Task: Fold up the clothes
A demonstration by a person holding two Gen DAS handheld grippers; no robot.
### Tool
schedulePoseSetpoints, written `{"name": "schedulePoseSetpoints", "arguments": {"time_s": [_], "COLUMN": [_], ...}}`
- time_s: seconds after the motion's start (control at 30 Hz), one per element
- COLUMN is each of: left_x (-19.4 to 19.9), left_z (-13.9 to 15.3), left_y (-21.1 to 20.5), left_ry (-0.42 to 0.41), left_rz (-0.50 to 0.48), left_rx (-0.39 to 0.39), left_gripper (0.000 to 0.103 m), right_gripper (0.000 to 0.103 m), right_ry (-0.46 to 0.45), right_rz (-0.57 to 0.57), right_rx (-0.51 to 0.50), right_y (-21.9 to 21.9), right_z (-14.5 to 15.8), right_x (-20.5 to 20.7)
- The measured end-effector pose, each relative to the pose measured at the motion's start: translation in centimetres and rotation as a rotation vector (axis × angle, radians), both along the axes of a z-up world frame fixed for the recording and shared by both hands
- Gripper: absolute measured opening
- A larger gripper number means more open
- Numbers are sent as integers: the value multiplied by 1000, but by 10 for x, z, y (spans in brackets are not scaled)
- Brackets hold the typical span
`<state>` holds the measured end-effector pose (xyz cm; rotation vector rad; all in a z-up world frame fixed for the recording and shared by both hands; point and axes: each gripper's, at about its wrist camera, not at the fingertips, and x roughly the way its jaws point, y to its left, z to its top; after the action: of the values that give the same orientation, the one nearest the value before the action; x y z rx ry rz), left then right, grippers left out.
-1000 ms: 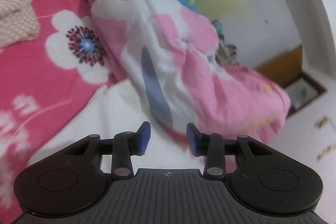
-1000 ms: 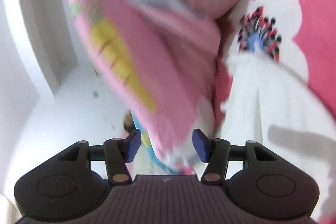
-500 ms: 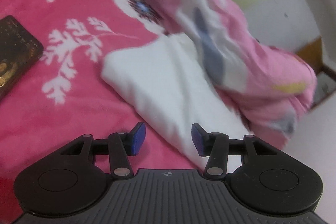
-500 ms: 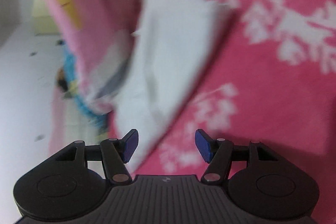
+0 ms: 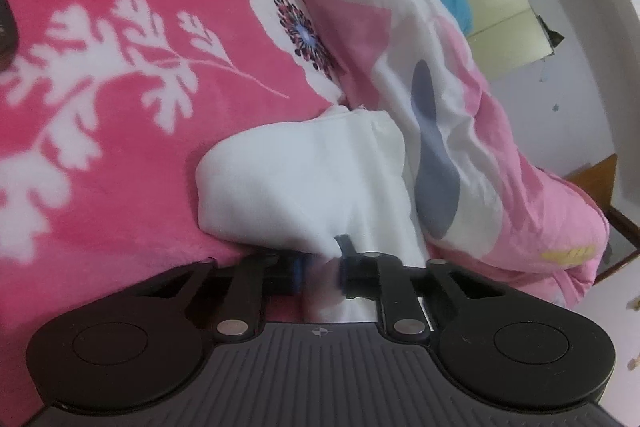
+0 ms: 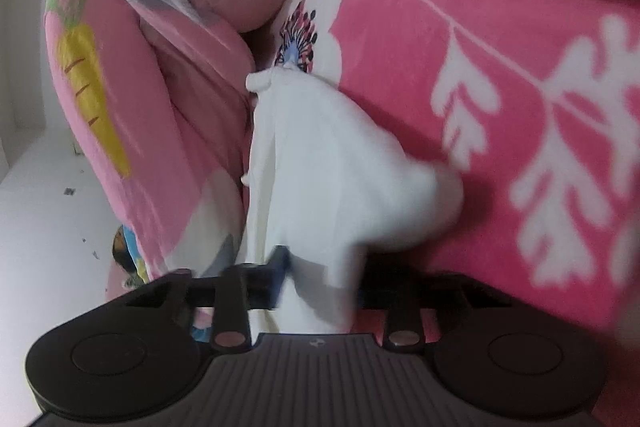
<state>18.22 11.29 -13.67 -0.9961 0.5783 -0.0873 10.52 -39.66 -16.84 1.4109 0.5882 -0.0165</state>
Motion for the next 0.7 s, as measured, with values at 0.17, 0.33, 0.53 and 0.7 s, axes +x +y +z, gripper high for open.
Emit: {"name": "schedulePoseSetpoints", "arguments": {"time_s": [0.17,0.33,0.53,0.7], "left_x": [-7,-33,-88,-129], "left_z": [12,29,45,58], "left_y": [0,11,33,48], "left_ry": [-29,-48,-53,-58], "left_rz": [22,17,-37,-80], "left_rx": [22,26,35,66], "left_gripper": [5,3,3,3], "right_gripper": [14,12,12,12], "right_ry": [-16,-30,-48,-14], "right_rz": [-13,-15,20,84], "right_rx": [-89,-101,-99,-88], "right_y": [10,12,18,27], "right_z": [17,37,62,73], "right_x": [7,-11,-67,-146]}}
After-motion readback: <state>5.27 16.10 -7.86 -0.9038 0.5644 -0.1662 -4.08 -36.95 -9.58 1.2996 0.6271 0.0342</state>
